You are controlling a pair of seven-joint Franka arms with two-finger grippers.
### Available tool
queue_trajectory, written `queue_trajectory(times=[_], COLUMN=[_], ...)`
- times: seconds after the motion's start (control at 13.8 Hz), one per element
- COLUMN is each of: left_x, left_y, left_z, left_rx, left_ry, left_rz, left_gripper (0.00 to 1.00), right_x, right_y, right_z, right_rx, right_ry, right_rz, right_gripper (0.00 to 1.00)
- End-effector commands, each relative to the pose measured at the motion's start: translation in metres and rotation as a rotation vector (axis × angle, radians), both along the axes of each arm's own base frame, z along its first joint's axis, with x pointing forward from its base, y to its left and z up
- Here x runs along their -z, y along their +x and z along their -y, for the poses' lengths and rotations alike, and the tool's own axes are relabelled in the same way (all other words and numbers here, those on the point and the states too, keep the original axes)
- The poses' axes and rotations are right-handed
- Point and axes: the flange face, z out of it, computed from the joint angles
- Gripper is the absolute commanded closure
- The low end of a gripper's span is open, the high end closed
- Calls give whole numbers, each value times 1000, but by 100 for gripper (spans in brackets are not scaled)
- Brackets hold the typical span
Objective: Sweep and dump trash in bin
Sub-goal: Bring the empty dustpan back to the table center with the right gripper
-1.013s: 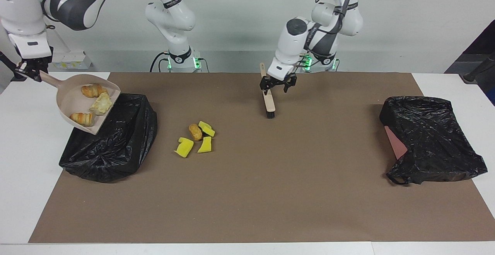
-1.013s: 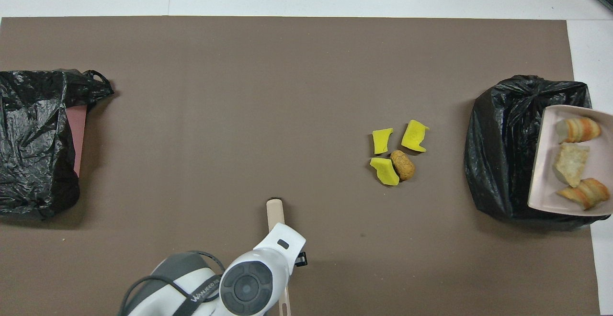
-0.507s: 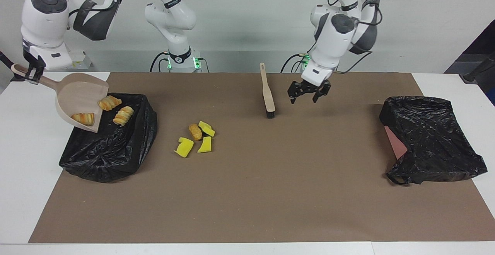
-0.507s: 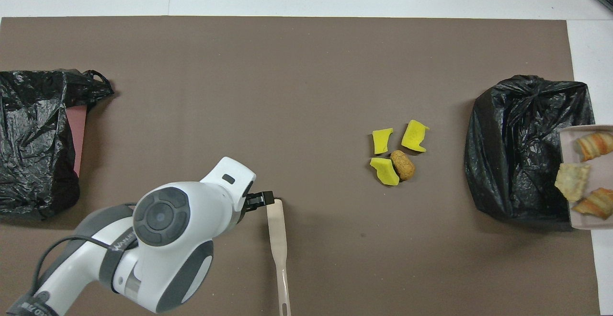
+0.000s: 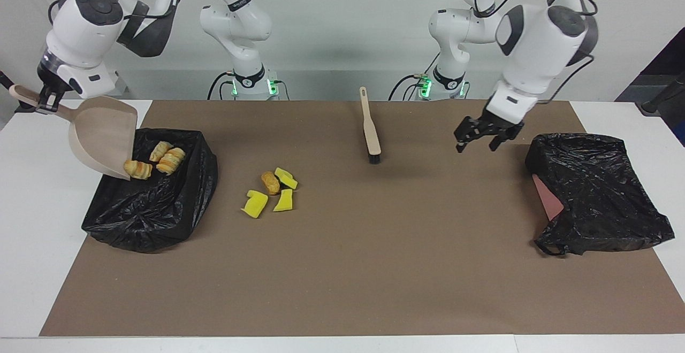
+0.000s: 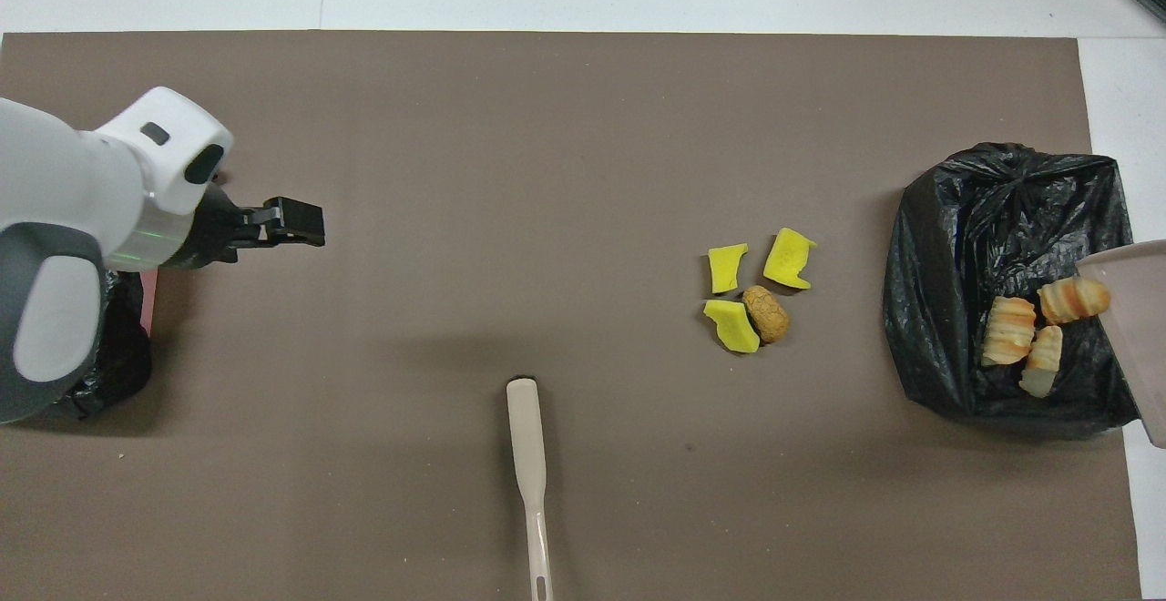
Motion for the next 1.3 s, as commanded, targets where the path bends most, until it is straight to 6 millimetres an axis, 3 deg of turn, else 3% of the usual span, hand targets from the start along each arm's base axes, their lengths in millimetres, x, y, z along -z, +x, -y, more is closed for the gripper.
queue_trajectory(times=[0.0,0.22,0.51,0.58,0.87,0.94,1.23], left_x=[-30,-42,-36,-35,-34,-35,-41], left_y=[9,8,1,-2,-4,-3,1], left_z=[-34,-79,-78,-78,-76,-77,-80], left_rx=[69,135,183,187,189,189,193], left_ry=[23,81,134,134,136,135,136], left_rz=[-7,-30,-66,-71,-83,-94,-148], left_gripper=[0,0,0,0,0,0,0], right_x=[-49,-83,-81,-78,-39,-31,34], right_y=[-24,-56,-72,-72,-65,-61,-26], right_z=[-13,-52,-172,-191,-300,-313,-403], right_rx=[52,170,405,468,831,965,1276], right_ry=[-26,112,266,314,460,497,586], right_rz=[20,88,264,316,519,571,695], right_gripper=[100,100,100,100,100,100,100])
